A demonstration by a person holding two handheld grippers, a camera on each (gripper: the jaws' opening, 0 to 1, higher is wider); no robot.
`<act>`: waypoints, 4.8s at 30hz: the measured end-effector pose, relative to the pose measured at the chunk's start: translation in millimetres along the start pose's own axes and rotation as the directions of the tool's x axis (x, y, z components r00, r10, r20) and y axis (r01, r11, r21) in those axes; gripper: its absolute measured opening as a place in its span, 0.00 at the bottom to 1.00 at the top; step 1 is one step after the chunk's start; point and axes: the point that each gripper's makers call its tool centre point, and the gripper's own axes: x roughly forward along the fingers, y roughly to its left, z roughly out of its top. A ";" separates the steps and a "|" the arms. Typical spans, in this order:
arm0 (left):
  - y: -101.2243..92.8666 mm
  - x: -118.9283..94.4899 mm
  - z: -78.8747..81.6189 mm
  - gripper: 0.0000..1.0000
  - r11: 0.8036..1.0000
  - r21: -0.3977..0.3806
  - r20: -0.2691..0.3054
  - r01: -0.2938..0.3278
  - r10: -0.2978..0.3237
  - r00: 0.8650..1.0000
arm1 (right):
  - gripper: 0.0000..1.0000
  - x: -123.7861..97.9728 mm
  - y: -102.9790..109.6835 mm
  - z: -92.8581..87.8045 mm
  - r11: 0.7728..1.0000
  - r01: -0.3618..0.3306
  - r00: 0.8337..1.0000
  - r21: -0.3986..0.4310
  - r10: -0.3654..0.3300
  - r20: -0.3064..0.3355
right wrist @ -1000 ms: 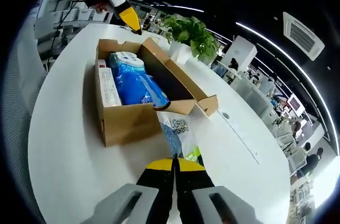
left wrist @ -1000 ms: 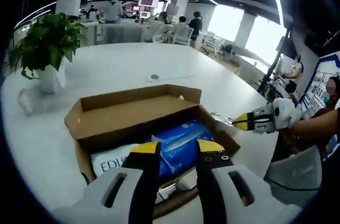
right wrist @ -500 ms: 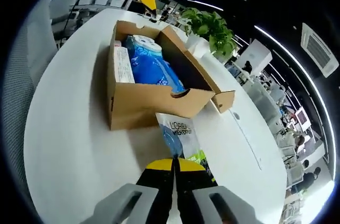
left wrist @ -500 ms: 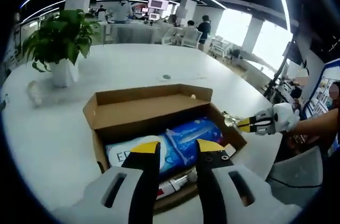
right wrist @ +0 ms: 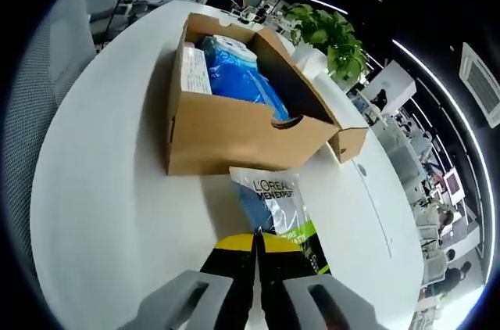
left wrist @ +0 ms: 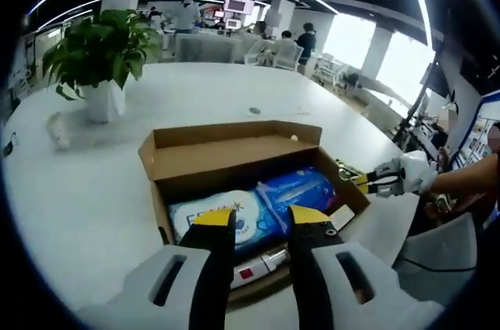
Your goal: Operate the shoe box by opening the lid, removing the specified soft item, and placing it in the target area until the item is outside and the box remains undamaged.
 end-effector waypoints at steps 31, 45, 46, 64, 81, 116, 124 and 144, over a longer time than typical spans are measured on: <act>23.1 -7.4 -5.0 0.29 0.995 0.101 -0.032 -0.012 0.015 0.999 | 0.05 1.9 5.3 -11.9 0.998 -0.045 0.998 0.054 0.047 -0.044; 16.3 1.5 0.0 0.32 0.983 0.183 -0.059 0.029 -0.018 0.998 | 0.10 -13.5 -4.9 -10.4 0.995 -0.019 0.999 0.103 0.024 -0.040; 16.3 2.0 -0.1 0.33 0.982 0.188 -0.063 0.030 -0.019 0.998 | 0.13 -14.8 -6.3 -8.6 0.994 -0.017 0.999 0.107 0.021 -0.039; 15.0 10.6 -5.8 0.42 0.943 0.319 -0.151 0.092 -0.045 0.988 | 0.43 -37.5 -18.1 16.6 0.976 -0.087 0.996 0.200 0.089 -0.002; 22.0 18.8 -12.8 0.53 0.875 0.456 -0.262 0.159 -0.039 0.964 | 0.68 -52.8 -29.3 61.4 0.933 -0.182 0.982 0.310 0.158 0.102; 38.8 32.6 -34.1 0.59 0.779 0.560 -0.428 0.281 -0.017 0.903 | 0.76 -26.3 -33.1 160.4 0.920 -0.283 0.945 0.273 0.218 0.243; 37.4 36.1 -39.2 0.59 0.752 0.575 -0.451 0.323 -0.038 0.892 | 0.75 -10.6 -24.4 172.2 0.916 -0.307 0.935 0.260 0.238 0.263; 35.6 53.5 -50.3 0.60 0.680 0.604 -0.516 0.416 -0.064 0.854 | 0.72 25.3 -6.8 190.4 0.903 -0.353 0.917 0.244 0.281 0.284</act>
